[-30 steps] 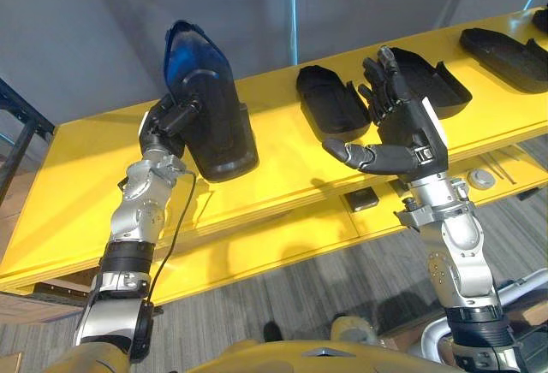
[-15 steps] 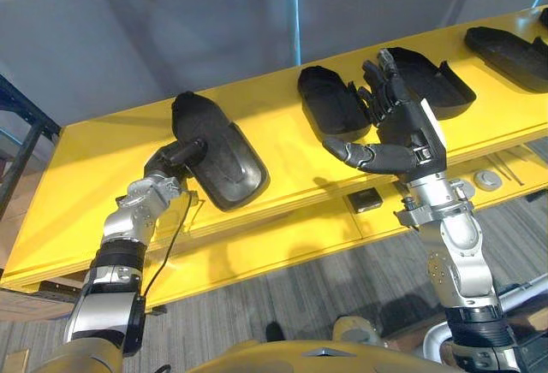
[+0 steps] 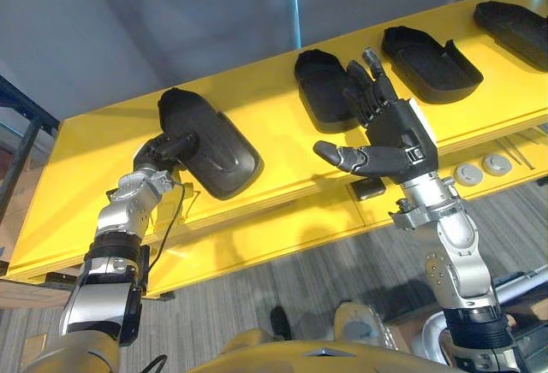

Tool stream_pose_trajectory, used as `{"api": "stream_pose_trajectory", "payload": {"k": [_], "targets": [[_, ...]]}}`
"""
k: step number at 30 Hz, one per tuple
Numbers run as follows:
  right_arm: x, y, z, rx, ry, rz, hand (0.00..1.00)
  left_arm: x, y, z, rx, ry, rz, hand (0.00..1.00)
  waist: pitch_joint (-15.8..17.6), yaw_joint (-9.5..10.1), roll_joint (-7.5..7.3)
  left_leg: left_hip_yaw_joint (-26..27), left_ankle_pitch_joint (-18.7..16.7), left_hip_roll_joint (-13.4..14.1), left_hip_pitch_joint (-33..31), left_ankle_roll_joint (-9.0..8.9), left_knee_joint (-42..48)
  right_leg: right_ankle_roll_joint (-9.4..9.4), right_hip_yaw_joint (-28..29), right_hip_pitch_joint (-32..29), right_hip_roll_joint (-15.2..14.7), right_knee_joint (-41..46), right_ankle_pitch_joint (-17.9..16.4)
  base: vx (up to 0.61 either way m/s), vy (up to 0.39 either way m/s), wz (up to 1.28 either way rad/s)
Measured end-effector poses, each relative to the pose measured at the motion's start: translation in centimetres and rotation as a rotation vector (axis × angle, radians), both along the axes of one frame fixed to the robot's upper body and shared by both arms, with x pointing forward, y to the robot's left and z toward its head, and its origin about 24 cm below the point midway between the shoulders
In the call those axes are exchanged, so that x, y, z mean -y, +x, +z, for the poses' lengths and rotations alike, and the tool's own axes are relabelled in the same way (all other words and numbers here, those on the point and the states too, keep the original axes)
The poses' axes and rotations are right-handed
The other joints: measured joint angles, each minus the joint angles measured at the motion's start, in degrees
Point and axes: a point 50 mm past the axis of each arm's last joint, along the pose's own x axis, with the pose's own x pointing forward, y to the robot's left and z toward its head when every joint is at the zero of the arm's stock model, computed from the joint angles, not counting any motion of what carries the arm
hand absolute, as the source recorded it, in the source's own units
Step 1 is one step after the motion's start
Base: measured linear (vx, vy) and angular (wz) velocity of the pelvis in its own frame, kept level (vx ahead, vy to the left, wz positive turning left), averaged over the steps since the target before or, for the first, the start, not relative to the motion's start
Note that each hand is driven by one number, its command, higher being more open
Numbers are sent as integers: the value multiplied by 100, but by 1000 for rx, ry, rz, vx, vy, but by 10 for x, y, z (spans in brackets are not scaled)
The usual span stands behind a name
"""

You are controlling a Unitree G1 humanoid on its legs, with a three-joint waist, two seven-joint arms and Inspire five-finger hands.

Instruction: Walk over and take three plastic housings, then place them on the shelf

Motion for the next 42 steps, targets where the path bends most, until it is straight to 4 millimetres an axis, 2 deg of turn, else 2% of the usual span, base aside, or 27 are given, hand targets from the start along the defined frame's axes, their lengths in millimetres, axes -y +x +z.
{"api": "stream_pose_trajectory", "payload": {"k": [5,10,13,16,20,22,23,25,26,28,29,31,33,37,42], "targets": [[-14,3,6,24,-9,76,100,-4,3,9,34,90,112,100,121,-57,-70,1,28,-7,-13,-4,35,-12,5,-48,-17,140,-32,0,0,0],[-34,6,10,46,-19,154,100,-2,9,32,123,133,162,100,277,-62,-131,-3,79,-25,-226,20,105,-21,9,-291,-52,294,-49,-28,-10,4],[-37,5,9,41,-20,165,100,0,10,45,182,156,180,100,379,-36,-128,-2,88,-30,-222,24,110,-22,7,-297,-60,329,-49,3,-5,1],[-38,5,9,39,-19,171,100,2,10,68,291,200,196,100,420,2,-111,6,89,-45,-221,25,110,-30,7,-316,-85,373,-67,0,0,0],[-40,4,9,42,-13,178,100,10,4,112,527,237,209,100,428,96,-96,3,85,-51,-231,21,109,-31,-8,-333,-103,426,-107,3,-2,1],[-46,1,13,63,-10,203,100,15,-9,145,711,250,218,100,428,151,-98,-10,83,-55,-246,19,107,-41,-37,-364,-123,484,-145,25,-13,4],[-48,0,14,71,-9,212,100,16,-15,153,761,253,217,100,428,162,-98,-13,83,-54,-252,19,107,-44,-42,-369,-123,486,-150,38,-18,4],[-54,-6,20,126,-19,223,100,25,-41,175,956,258,198,100,428,216,-98,-73,84,-42,-249,18,109,-55,-111,-334,-120,476,-168,48,-20,10],[-54,-7,21,139,-17,223,100,27,-48,178,998,260,188,100,428,229,-98,-108,83,-40,-240,18,109,-53,-137,-302,-118,460,-171,55,-18,22],[-54,-9,27,190,-17,198,100,37,-79,176,1111,235,165,100,421,263,-97,-280,78,-18,-195,11,114,-51,-331,-96,-105,311,-171,55,-11,33],[-54,-10,28,200,-15,192,100,39,-86,173,1126,223,172,100,420,274,-97,-323,77,-14,-185,11,118,-48,-380,-41,-100,267,-168,47,-3,35],[-53,-12,30,220,0,174,100,46,-106,158,1139,190,203,100,417,385,-101,-434,73,-2,-142,5,119,-31,-493,114,-83,142,-154,33,3,29],[-51,-11,30,226,-5,134,100,50,-123,133,1072,157,239,100,378,521,-139,-593,71,4,-109,1,119,0,-665,318,-61,-66,-121,16,10,36],[-50,-13,23,189,39,100,100,48,-135,106,954,144,257,100,258,768,-316,-772,74,25,-117,3,104,20,-896,577,3,-434,21,28,13,24],[-52,-13,16,152,74,81,100,50,-144,91,894,155,212,100,100,910,-545,-905,60,-22,-133,39,73,86,-1053,848,28,-922,239,44,52,16]]}}
